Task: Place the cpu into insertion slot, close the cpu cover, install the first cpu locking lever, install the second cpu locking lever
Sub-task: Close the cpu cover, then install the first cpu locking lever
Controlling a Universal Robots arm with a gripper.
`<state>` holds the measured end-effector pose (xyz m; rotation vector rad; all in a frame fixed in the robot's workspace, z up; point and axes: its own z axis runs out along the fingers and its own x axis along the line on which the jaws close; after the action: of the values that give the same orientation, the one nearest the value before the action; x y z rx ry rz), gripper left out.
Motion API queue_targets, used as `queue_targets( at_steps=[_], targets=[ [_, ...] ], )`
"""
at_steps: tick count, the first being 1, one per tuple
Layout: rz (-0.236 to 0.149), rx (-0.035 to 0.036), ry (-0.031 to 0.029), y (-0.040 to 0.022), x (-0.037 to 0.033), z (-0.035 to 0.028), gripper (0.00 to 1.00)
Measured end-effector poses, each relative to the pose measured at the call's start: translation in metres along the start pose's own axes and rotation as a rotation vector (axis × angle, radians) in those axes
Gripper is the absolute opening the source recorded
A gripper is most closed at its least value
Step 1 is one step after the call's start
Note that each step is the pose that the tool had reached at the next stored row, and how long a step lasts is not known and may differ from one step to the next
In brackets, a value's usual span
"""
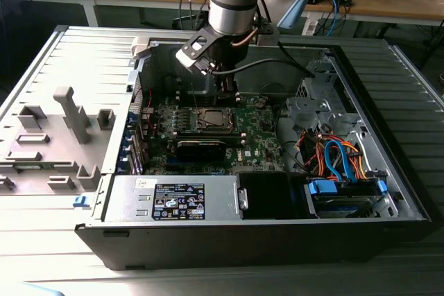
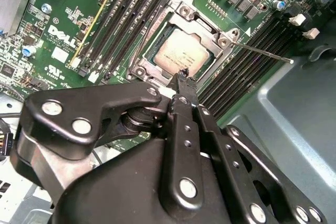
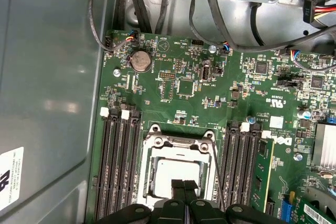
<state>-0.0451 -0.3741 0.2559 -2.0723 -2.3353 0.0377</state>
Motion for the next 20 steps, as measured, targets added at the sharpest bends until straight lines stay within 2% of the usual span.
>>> queue_targets(
  at_steps=[8,20],
  targets=[
    [-0.006,0.0,0.0003,0.0,0.0,0.0,0.11],
    [-0.111,-0.0002,-0.0031,0.0,0.0,0.0,0.11]
  ],
)
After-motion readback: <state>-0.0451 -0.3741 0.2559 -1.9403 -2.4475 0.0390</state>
